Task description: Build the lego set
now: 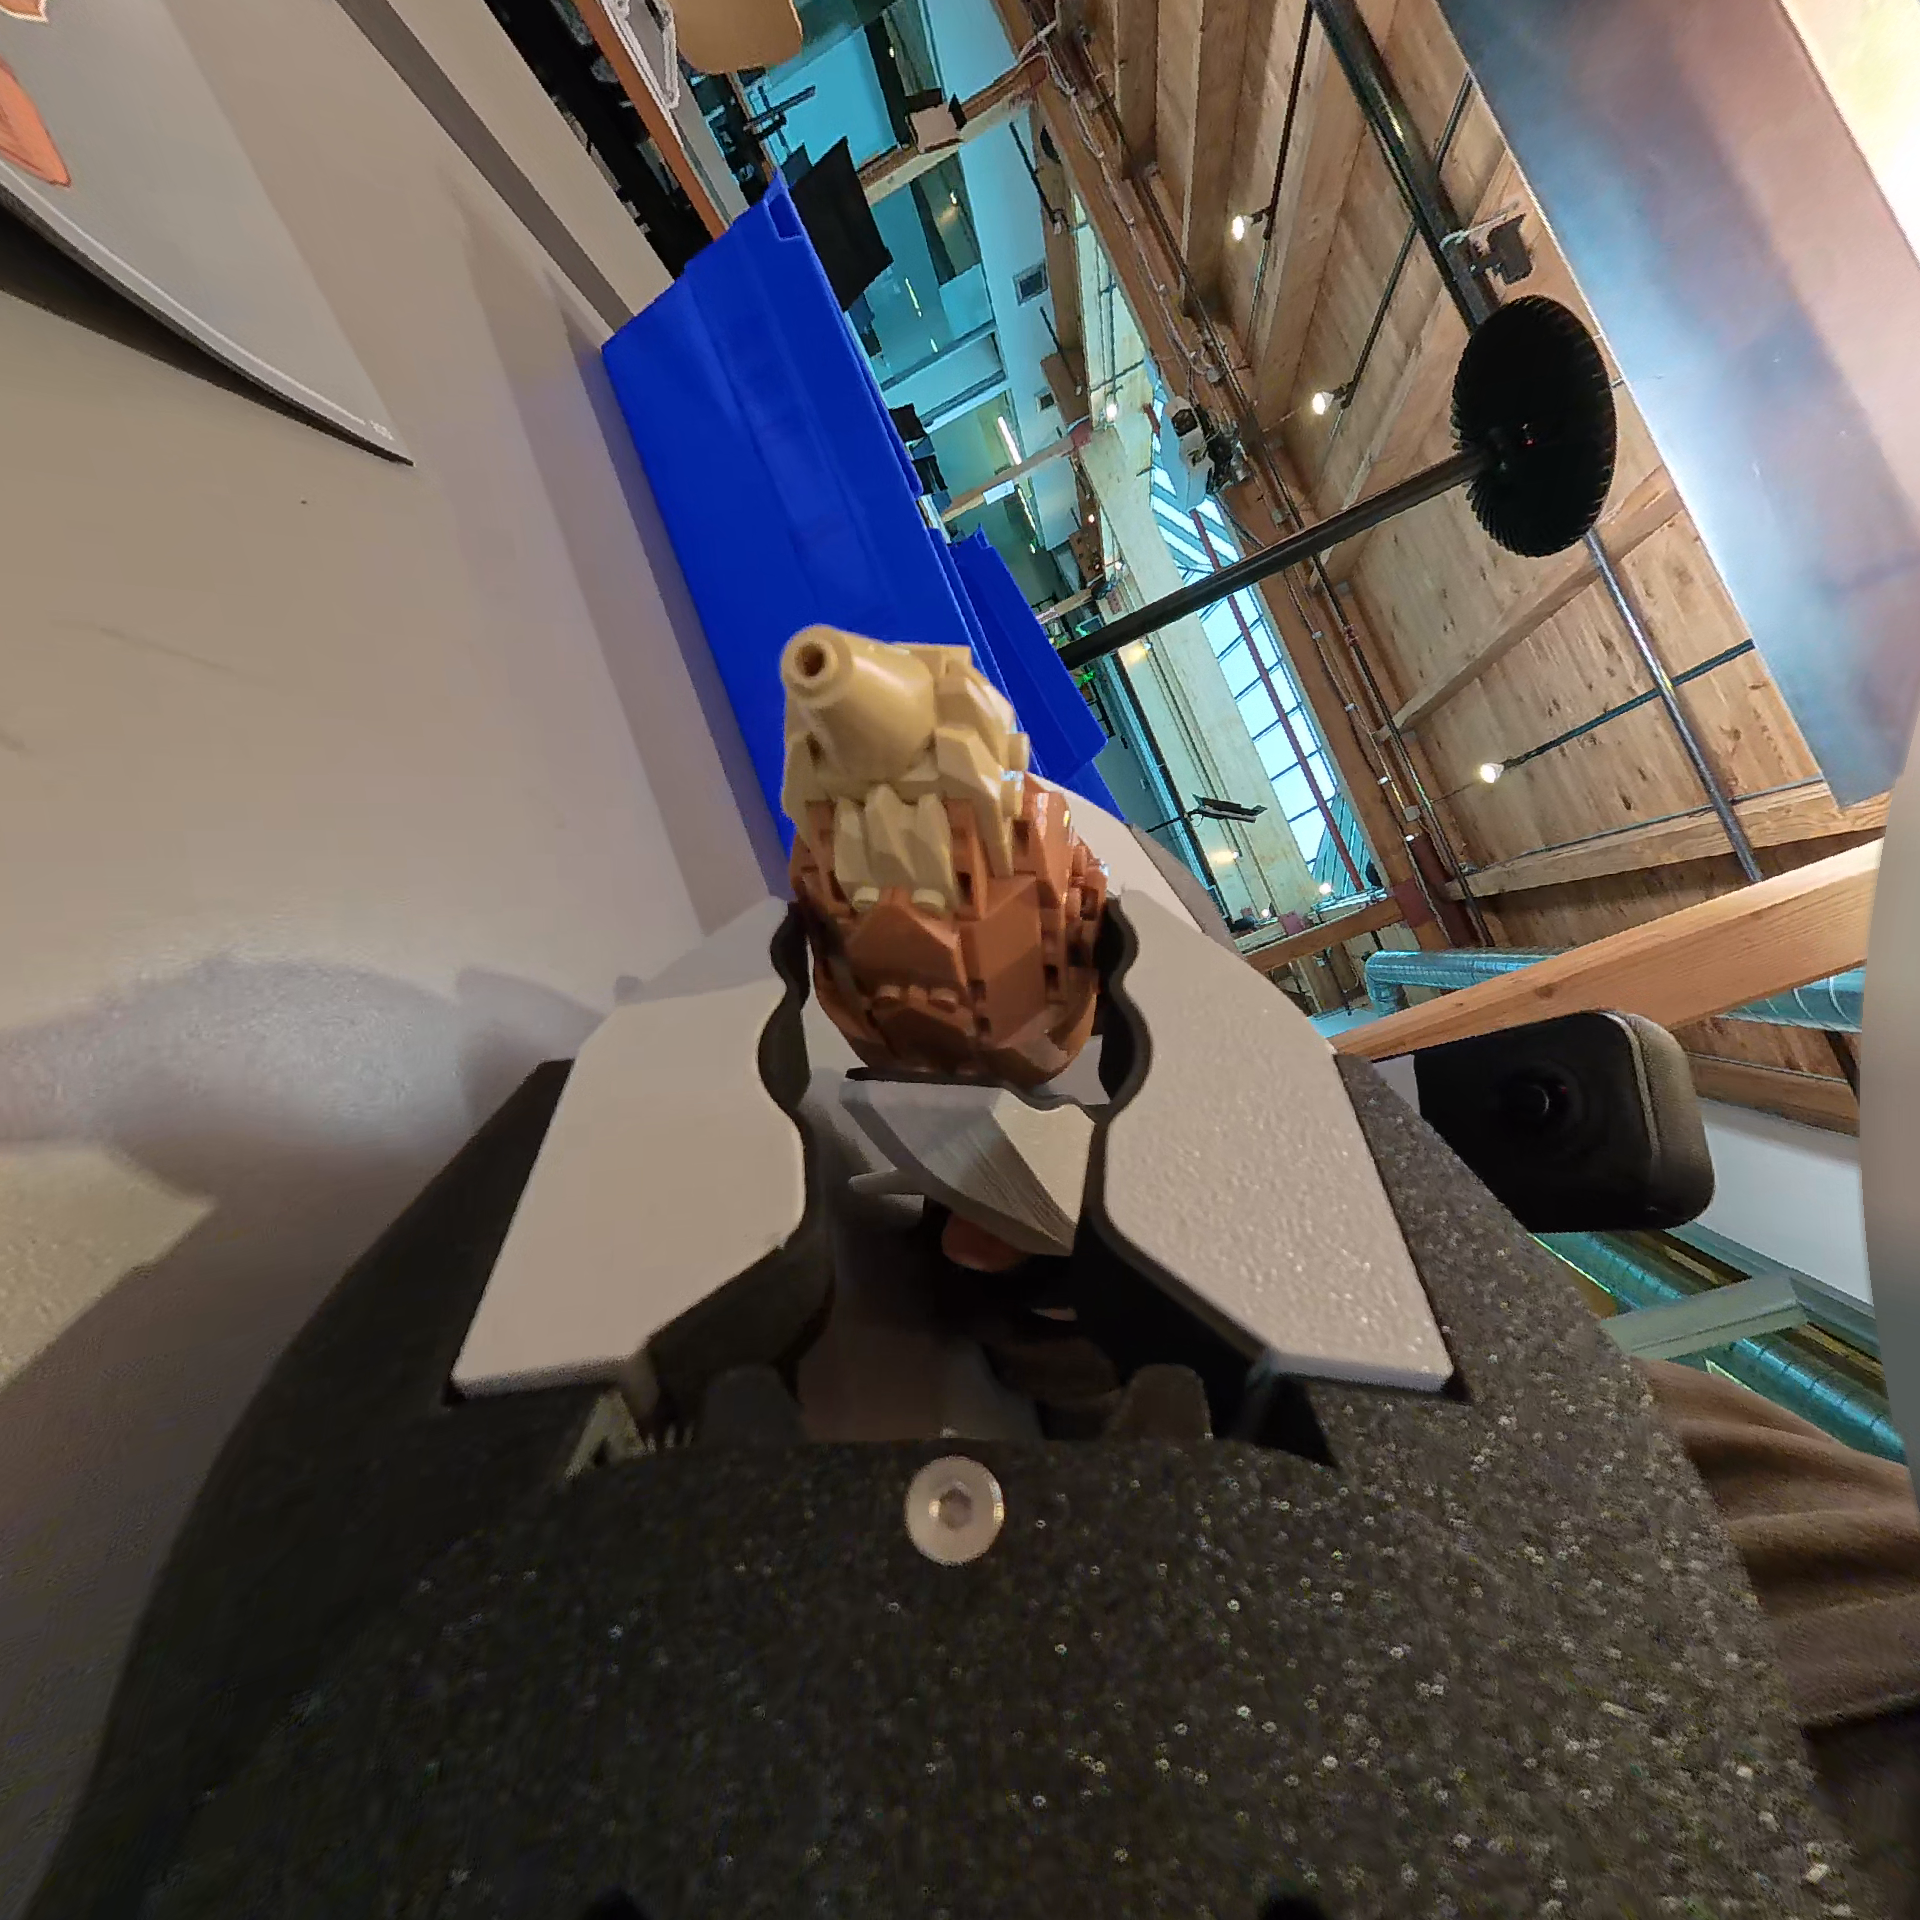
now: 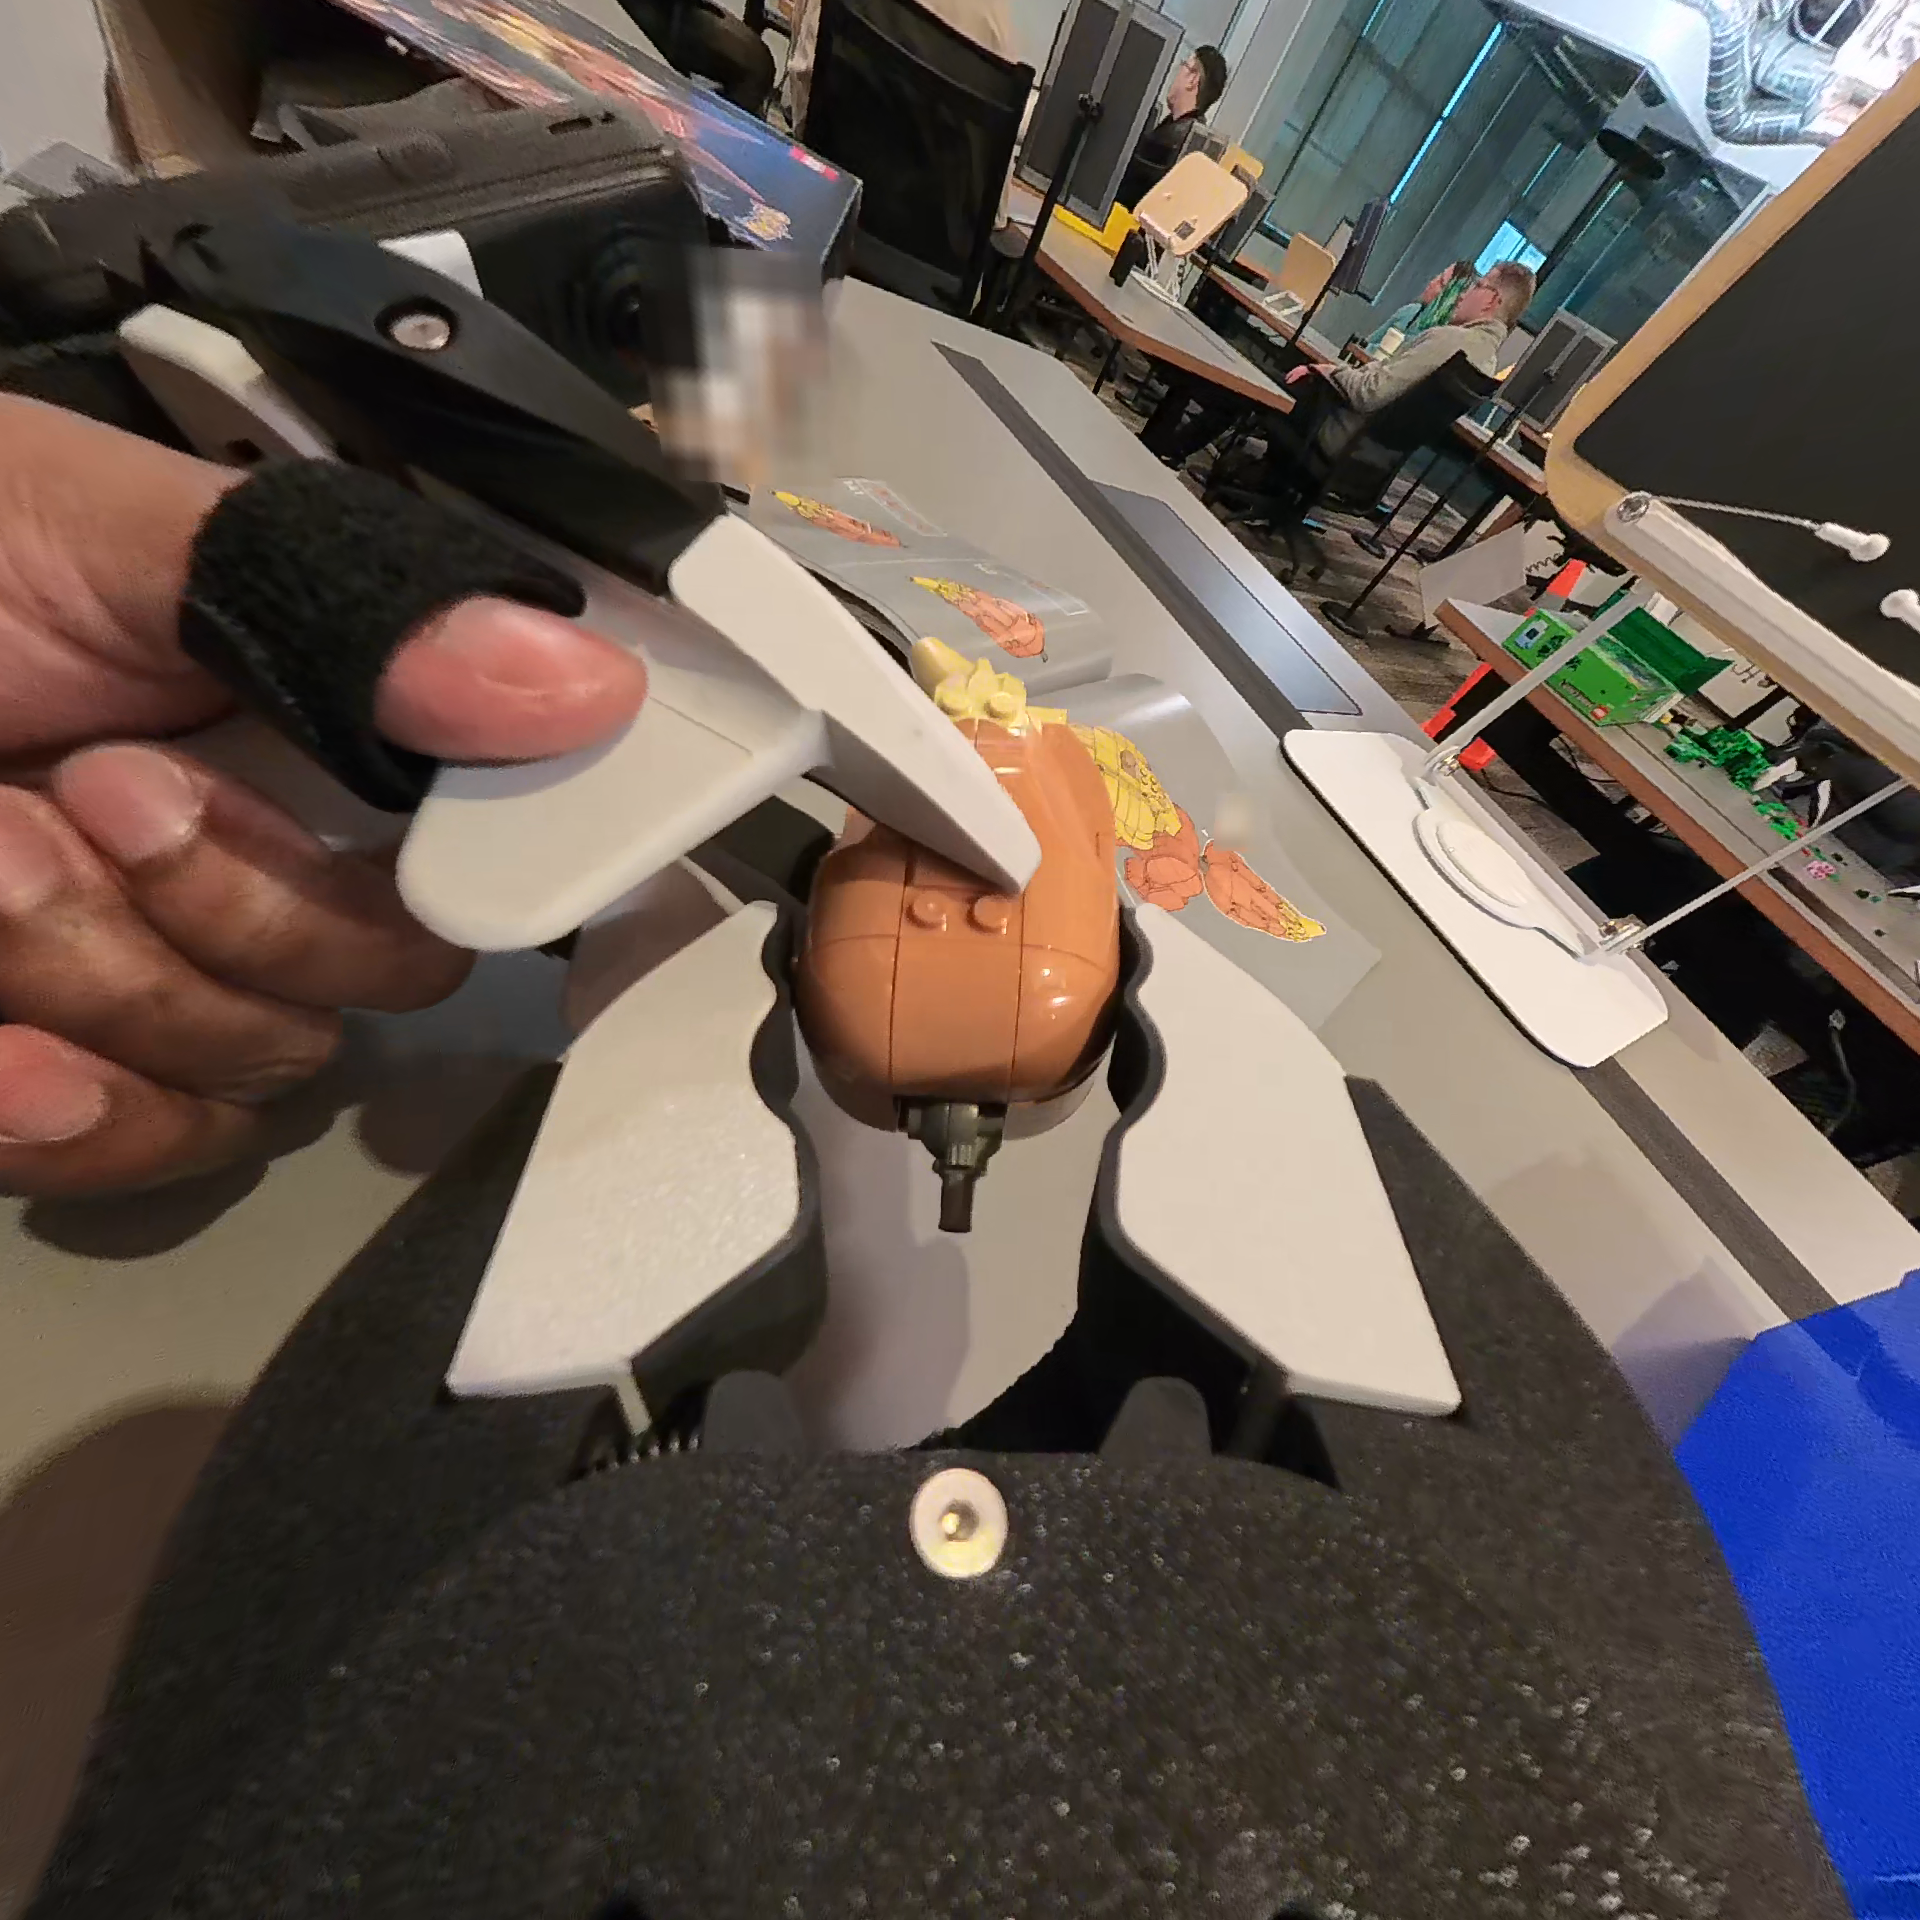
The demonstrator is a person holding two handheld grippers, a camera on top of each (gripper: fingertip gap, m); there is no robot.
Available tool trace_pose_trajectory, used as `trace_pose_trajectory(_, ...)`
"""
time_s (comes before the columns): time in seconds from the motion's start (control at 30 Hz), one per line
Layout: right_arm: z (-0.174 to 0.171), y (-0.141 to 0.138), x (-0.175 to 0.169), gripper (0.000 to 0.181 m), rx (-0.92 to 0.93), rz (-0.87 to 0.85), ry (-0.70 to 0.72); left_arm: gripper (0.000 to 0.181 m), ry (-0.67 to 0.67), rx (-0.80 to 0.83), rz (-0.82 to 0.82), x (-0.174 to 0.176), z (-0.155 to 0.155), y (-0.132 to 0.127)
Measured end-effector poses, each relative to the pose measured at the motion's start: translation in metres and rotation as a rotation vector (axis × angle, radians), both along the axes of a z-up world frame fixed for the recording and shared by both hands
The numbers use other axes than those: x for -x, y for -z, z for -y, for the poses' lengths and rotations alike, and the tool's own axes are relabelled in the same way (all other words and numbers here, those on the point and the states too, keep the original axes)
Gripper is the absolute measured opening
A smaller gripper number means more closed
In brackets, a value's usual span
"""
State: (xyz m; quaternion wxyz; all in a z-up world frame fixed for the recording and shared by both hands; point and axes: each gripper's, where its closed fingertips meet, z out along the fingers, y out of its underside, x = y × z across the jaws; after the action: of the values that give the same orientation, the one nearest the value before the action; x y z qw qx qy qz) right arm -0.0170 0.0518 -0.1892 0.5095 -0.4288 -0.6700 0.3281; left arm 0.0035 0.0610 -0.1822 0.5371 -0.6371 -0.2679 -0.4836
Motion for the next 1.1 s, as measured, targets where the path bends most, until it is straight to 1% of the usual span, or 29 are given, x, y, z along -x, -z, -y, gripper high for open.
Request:
trace_pose_trajectory(0.37,0.002,-0.001,0.0,0.058,-0.022,-0.012,-0.002,0.053,-0.018,-0.001,-0.036,0.0,0.002,0.0)
trace_pose_trajectory(0.83,0.001,-0.001,0.0,0.058,-0.042,-0.018,0.01,0.052,0.0,-0.011,-0.003,-0.001,0.002,0.0)
trace_pose_trajectory(0.93,0.001,-0.003,-0.001,0.058,-0.045,-0.032,0.014,0.053,0.02,-0.033,-0.001,-0.001,0.001,-0.003)
trace_pose_trajectory(1.1,0.001,-0.007,-0.001,0.058,-0.058,-0.054,0.02,0.054,-0.006,-0.082,0.016,0.008,0.007,-0.012)
